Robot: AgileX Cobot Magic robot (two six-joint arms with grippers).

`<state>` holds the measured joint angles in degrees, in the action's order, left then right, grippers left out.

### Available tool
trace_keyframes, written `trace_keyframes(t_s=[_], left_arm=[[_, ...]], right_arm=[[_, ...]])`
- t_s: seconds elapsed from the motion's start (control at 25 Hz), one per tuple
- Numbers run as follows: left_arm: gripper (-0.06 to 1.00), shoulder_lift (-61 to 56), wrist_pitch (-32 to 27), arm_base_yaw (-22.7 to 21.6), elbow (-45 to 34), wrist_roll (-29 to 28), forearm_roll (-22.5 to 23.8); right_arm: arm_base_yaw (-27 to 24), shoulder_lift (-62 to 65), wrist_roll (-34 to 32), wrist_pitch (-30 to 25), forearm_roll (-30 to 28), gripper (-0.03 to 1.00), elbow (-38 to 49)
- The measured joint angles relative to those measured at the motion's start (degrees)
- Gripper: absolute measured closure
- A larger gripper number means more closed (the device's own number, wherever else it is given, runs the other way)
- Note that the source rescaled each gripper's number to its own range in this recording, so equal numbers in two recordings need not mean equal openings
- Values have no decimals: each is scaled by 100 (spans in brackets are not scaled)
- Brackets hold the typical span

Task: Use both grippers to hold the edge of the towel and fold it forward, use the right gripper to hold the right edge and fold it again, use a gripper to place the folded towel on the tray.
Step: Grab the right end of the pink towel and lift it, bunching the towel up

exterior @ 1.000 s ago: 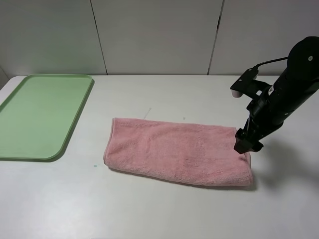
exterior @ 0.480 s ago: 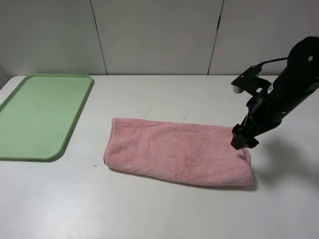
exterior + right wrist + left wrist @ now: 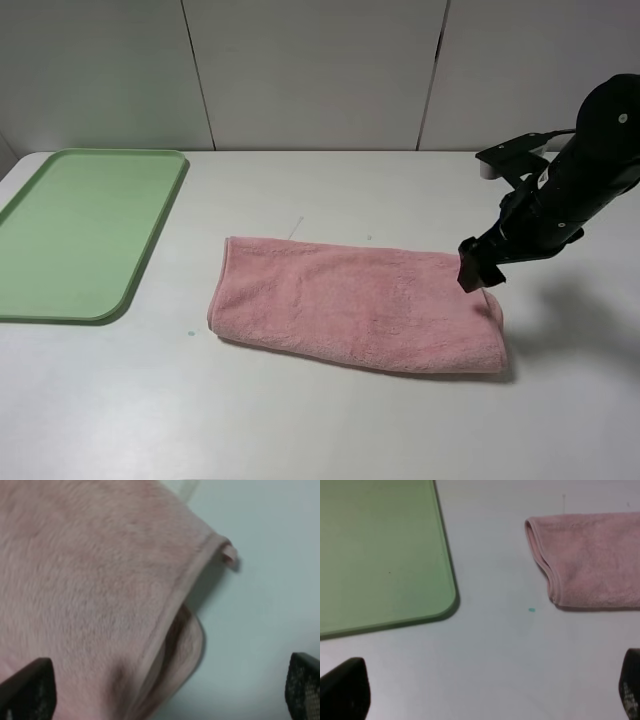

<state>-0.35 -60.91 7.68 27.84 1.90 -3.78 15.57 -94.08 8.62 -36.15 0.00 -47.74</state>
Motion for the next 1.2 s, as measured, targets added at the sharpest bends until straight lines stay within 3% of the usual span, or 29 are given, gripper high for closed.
trace_keyframes(t_s=[0.12,0.36,1.2], left_arm=[[-5,0,0,0,0,5,0],[-5,0,0,0,0,5,0],[-5,0,0,0,0,5,0]], right_arm=[[0,0,-906,-49,-87,-3,0],[0,0,-1650,-167,-106,-3,5],[0,-765,-1712,366,133,-3,149]])
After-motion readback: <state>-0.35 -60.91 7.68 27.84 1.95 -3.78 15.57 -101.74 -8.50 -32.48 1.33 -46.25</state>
